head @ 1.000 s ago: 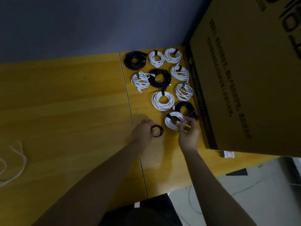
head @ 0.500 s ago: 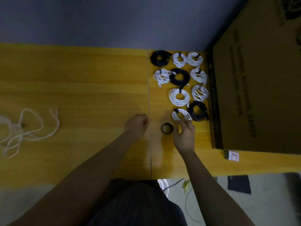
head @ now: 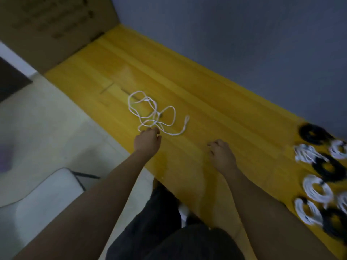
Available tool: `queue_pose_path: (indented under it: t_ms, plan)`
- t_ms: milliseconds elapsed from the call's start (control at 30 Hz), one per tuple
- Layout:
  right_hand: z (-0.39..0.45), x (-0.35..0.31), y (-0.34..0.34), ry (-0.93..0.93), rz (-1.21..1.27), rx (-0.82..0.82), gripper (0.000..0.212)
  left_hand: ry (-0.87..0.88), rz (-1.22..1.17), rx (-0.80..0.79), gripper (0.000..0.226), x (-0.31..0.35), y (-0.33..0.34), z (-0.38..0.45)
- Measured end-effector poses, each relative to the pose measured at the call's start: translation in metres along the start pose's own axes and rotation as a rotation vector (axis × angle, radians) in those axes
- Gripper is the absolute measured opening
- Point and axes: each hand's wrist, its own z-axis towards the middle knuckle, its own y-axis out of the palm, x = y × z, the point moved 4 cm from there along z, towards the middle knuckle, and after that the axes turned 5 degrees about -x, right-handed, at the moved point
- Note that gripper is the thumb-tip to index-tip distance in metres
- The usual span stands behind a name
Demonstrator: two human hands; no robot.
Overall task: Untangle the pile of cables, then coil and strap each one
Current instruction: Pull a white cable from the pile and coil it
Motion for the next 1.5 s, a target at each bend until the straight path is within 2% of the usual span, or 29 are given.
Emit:
queue_pose_path:
  t_ms: [100,200,267,333,400,467,533,567,600,733,800,833,867,967,1000,1033,1067,1133,1167,1200,1300,1367,1433,1500]
  plan:
    - [0.053,-0.061,0.001,-0.097,0.015,0.016,0.039,-0.012,-0.019,0.022,0.029,-0.04,-0.021,0.036]
    - [0.11,-0.118,0.011,-0.074,0.064,-0.017,0.06,0.013,0.004,-0.006,0.036,-0.073,-0.034,0.086]
    - [0.146,-0.146,0.018,0.069,0.104,-0.027,0.08,0.03,0.035,-0.017,0.046,-0.094,-0.043,0.123]
    - [0.176,-0.163,0.024,0.293,0.202,-0.019,0.091,0.059,0.078,-0.025,0.059,-0.111,-0.051,0.157]
    - [0.201,-0.172,0.029,0.473,0.281,-0.033,0.084,0.088,0.101,-0.087,0.066,-0.126,-0.055,0.188]
    - [0.223,-0.182,0.027,0.49,0.265,-0.01,0.055,0.117,0.054,-0.2,0.06,-0.135,-0.056,0.216]
    - [0.248,-0.196,0.015,0.387,0.312,0.077,0.031,0.177,-0.037,-0.271,0.04,-0.139,-0.061,0.242]
    - [0.259,-0.203,0.006,0.334,0.363,0.138,0.025,0.204,-0.078,-0.261,0.032,-0.14,-0.065,0.253]
    - [0.27,-0.211,-0.006,0.296,0.423,0.228,0.022,0.226,-0.102,-0.238,0.03,-0.141,-0.072,0.264]
    - [0.296,-0.227,-0.067,0.221,0.607,0.776,0.012,0.266,-0.226,-0.167,0.029,-0.138,-0.103,0.3]
    - [0.294,-0.228,-0.084,0.172,0.591,0.89,0.012,0.285,-0.378,-0.131,0.024,-0.135,-0.12,0.313]
    - [0.291,-0.224,-0.085,0.171,0.569,0.879,0.013,0.304,-0.469,-0.124,0.02,-0.134,-0.128,0.316]
    - [0.29,-0.217,-0.084,0.205,0.542,0.799,0.015,0.322,-0.565,-0.122,0.016,-0.132,-0.137,0.317]
    - [0.283,-0.196,-0.061,0.483,0.376,0.281,0.042,0.344,-0.75,-0.131,0.017,-0.129,-0.157,0.315]
    - [0.278,-0.199,-0.059,0.498,0.33,0.236,0.051,0.352,-0.76,-0.144,0.018,-0.128,-0.162,0.312]
    - [0.276,-0.207,-0.062,0.451,0.304,0.283,0.055,0.361,-0.757,-0.158,0.019,-0.126,-0.166,0.31]
    - [0.275,-0.22,-0.069,0.351,0.286,0.366,0.054,0.371,-0.747,-0.175,0.02,-0.125,-0.169,0.308]
    - [0.281,-0.248,-0.075,0.127,0.269,0.434,0.037,0.376,-0.74,-0.201,0.025,-0.126,-0.174,0.304]
    - [0.287,-0.261,-0.075,0.07,0.348,0.413,0.026,0.383,-0.734,-0.206,0.025,-0.127,-0.177,0.302]
    - [0.292,-0.274,-0.073,0.065,0.504,0.351,0.024,0.398,-0.723,-0.216,0.024,-0.129,-0.178,0.301]
    - [0.311,-0.311,-0.068,0.225,1.128,0.111,0.049,0.507,-0.607,-0.277,0.019,-0.139,-0.183,0.3]
    - [0.328,-0.332,-0.071,0.242,1.255,0.11,0.037,0.592,-0.497,-0.364,0.017,-0.15,-0.187,0.302]
    - [0.345,-0.352,-0.08,0.269,1.377,0.181,0.019,0.635,-0.382,-0.468,0.021,-0.164,-0.193,0.309]
    - [0.362,-0.37,-0.088,0.277,1.454,0.284,0.014,0.637,-0.262,-0.425,0.035,-0.179,-0.206,0.323]
